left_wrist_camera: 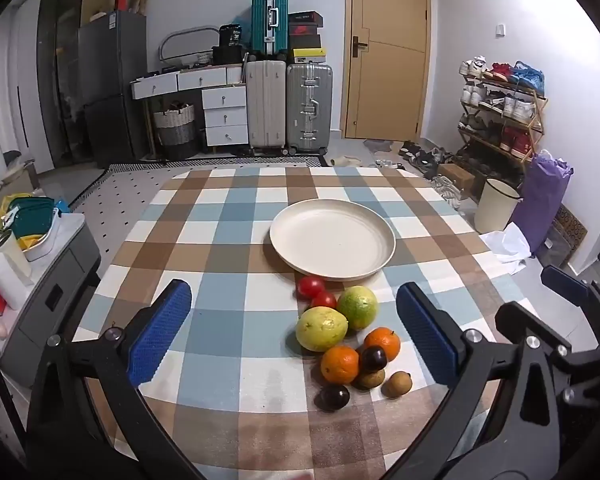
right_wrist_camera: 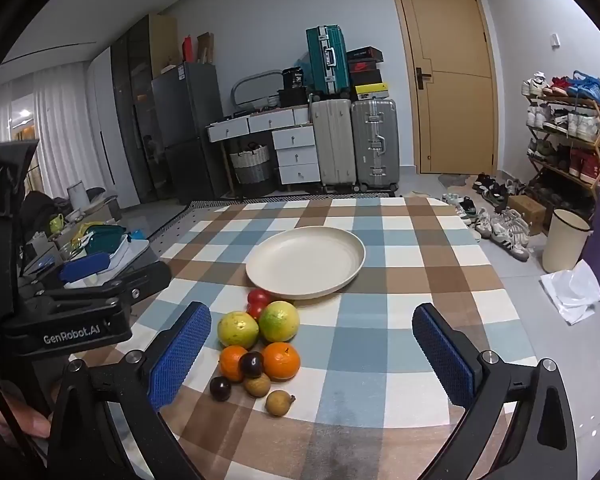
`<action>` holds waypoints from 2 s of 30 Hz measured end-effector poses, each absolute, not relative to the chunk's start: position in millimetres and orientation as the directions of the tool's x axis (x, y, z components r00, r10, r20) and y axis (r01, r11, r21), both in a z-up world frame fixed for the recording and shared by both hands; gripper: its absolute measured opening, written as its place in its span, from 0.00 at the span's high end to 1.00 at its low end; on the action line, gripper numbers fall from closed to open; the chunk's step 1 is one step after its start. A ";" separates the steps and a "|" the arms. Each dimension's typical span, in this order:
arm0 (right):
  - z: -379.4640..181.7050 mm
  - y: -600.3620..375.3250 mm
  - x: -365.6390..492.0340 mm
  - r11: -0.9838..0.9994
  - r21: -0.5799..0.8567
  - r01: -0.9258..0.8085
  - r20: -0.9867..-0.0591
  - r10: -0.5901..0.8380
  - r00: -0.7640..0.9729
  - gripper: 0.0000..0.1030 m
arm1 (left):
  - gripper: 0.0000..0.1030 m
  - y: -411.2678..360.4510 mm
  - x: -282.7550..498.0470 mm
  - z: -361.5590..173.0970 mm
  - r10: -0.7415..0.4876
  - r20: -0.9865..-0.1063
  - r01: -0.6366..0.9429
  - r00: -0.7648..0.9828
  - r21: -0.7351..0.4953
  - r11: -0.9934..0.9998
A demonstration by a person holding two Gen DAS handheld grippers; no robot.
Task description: Organize fruits
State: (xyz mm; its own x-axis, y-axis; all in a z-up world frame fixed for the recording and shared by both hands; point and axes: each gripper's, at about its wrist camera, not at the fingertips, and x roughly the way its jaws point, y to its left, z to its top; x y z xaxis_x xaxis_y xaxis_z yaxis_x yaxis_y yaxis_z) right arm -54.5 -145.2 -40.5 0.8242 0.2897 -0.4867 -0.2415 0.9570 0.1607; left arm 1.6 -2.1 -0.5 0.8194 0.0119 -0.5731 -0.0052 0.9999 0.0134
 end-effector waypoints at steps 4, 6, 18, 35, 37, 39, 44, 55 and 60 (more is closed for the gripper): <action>-43.2 -143.2 -55.6 0.956 0.159 -0.245 -0.489 0.292 0.822 0.00 | 0.01 -12.7 2.9 -2.5 0.050 -0.569 -0.013 0.821 0.068 0.998; -42.3 -151.0 -58.1 0.958 0.176 -0.228 -0.484 0.286 0.827 0.00 | 0.01 -15.3 4.1 -2.8 0.030 -0.572 -0.001 0.820 0.051 0.999; -39.9 -144.6 -53.5 0.977 0.107 -0.185 -0.496 0.214 0.842 0.00 | 0.01 -0.4 -2.0 0.4 -0.016 -0.551 0.005 0.835 -0.022 1.000; -34.4 -148.6 -58.3 0.976 0.118 -0.185 -0.463 0.219 0.859 0.00 | 0.01 0.9 -6.1 0.2 -0.009 -0.542 -0.001 0.840 -0.018 1.000; -33.4 -148.6 -58.8 0.976 0.117 -0.185 -0.462 0.218 0.860 0.00 | 0.01 0.3 -6.7 0.2 0.003 -0.538 -0.012 0.843 -0.013 1.000; -33.3 -149.1 -58.8 0.975 0.119 -0.187 -0.462 0.221 0.859 0.00 | 0.01 0.2 -7.3 0.0 0.007 -0.535 -0.015 0.845 -0.011 1.000; -30.7 -148.8 -60.0 0.974 0.119 -0.193 -0.459 0.226 0.859 0.00 | 0.01 -0.3 -6.9 -0.4 0.009 -0.536 -0.016 0.844 -0.009 1.000; -29.8 -146.9 -63.4 0.974 0.120 -0.193 -0.449 0.227 0.864 0.00 | 0.01 -1.7 -9.0 -1.2 0.011 -0.536 -0.018 0.844 -0.008 1.000; -30.2 -146.4 -63.8 0.973 0.122 -0.196 -0.446 0.230 0.865 0.00 | 0.01 -1.7 -10.4 -2.4 0.012 -0.535 -0.019 0.845 -0.008 1.000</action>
